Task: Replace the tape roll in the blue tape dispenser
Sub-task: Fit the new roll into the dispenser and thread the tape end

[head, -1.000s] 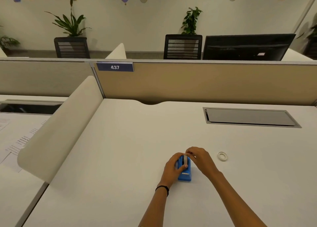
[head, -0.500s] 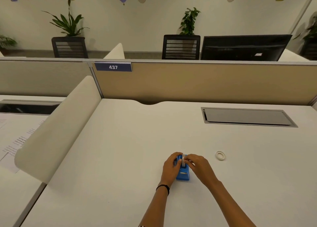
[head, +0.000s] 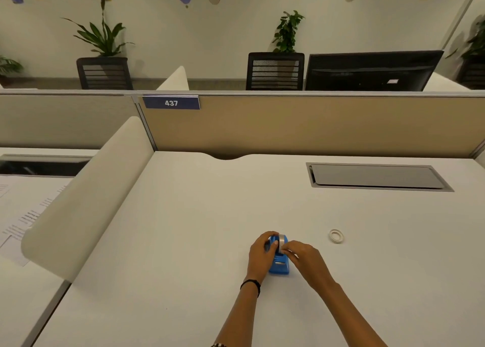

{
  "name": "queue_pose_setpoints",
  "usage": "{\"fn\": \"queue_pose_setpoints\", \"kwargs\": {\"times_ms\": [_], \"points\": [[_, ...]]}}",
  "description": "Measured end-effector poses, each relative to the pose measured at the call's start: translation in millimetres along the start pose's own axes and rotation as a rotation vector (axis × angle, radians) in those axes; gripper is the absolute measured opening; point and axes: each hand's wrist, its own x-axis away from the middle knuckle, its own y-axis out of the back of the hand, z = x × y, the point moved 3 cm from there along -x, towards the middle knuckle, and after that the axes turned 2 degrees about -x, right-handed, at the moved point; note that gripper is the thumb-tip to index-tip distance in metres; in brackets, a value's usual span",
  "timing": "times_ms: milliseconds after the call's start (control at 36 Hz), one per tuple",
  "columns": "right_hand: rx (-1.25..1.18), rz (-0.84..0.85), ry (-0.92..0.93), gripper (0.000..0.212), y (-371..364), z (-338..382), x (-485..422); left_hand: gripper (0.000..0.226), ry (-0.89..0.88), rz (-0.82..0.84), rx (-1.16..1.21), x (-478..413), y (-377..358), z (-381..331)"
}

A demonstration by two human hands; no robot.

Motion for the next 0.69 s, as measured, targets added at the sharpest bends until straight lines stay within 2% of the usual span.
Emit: {"fn": "queue_pose_setpoints", "kwargs": {"times_ms": [111,333,528,694], "points": [[0.052,-0.043,0.031,0.038,-0.4,2.8,5.5,0.023,0.007,-0.006,0.011,-0.1,-0.8,0.5],[0.155,-0.115,0.184,0.018,-5.8,7.8,11.5,0.024,0.013,-0.011,0.019,-1.5,-2.4,4.0],[0.238,-0.204,0.286,0.036,-8.7,10.7,16.8,0.024,0.009,-0.012,0.016,-2.3,-3.2,6.1],[0.21,-0.225,0.252,0.026,-16.4,6.7,18.0,0.023,0.016,-0.01,0.034,-2.5,-3.8,7.7]]}}
